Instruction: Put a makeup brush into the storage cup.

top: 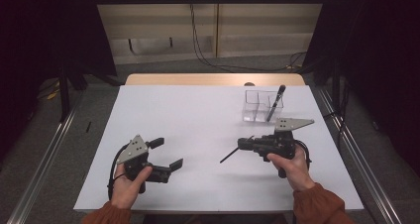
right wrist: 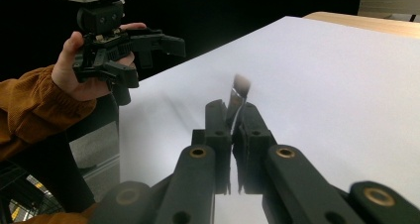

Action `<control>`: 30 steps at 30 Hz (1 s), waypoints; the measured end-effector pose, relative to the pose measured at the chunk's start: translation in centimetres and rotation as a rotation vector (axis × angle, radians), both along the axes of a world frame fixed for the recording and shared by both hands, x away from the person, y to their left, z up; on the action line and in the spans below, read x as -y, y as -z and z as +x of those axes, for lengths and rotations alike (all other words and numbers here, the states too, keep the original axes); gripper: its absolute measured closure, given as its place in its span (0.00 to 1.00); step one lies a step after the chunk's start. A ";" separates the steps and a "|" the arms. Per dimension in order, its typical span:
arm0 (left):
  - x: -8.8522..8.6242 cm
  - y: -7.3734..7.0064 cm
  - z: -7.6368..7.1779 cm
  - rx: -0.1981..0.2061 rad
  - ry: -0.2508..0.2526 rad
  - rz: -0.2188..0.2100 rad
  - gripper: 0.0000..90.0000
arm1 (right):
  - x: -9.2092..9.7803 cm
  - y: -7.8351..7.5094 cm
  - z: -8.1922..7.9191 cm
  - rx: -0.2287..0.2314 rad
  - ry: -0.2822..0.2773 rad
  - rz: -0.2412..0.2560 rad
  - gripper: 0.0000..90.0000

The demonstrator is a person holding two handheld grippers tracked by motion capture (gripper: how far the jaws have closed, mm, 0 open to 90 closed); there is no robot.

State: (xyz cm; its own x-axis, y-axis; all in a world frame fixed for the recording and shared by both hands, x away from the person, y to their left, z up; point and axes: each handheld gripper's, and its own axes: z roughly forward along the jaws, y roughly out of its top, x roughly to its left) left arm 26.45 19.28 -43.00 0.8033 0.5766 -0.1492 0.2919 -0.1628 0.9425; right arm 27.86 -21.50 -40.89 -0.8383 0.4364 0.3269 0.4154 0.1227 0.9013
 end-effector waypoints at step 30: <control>-5.1 1.2 -2.5 0.021 -0.180 0.004 0.04 | 5.7 -0.8 -0.3 0.000 0.152 -0.075 0.96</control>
